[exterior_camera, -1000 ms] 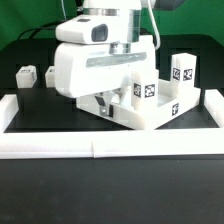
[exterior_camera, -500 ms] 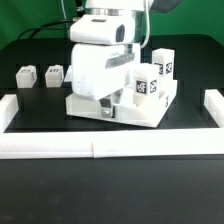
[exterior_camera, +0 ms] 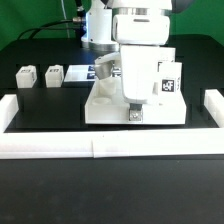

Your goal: Assemble square table

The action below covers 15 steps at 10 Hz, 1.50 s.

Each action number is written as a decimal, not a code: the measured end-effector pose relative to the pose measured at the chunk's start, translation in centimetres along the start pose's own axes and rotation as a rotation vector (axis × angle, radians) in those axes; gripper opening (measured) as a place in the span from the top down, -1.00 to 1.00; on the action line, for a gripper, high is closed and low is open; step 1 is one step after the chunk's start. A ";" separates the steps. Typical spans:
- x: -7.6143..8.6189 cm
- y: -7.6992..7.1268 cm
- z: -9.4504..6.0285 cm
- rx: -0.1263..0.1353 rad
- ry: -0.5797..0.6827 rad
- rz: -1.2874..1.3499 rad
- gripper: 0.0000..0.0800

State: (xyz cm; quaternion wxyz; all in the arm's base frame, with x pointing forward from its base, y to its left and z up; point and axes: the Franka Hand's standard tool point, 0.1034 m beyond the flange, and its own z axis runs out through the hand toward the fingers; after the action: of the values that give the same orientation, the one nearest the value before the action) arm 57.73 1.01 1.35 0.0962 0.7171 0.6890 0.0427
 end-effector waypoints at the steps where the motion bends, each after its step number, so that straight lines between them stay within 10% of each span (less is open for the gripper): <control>1: -0.1 0.0 0.0 0.000 -0.006 -0.096 0.83; 3: 0.1 -0.3 0.1 0.025 -0.015 -0.168 0.83; 6: 4.7 0.6 0.4 0.110 -0.028 -0.279 0.84; 15: 5.4 0.4 0.4 0.077 -0.034 -0.982 0.86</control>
Offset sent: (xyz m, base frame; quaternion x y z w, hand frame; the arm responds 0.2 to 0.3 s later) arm 0.0131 0.0415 -0.0053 0.0872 0.0020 -0.0823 0.9928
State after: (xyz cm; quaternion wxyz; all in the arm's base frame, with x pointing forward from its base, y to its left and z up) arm 58.46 6.31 0.62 0.0899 0.3113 0.9450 -0.0449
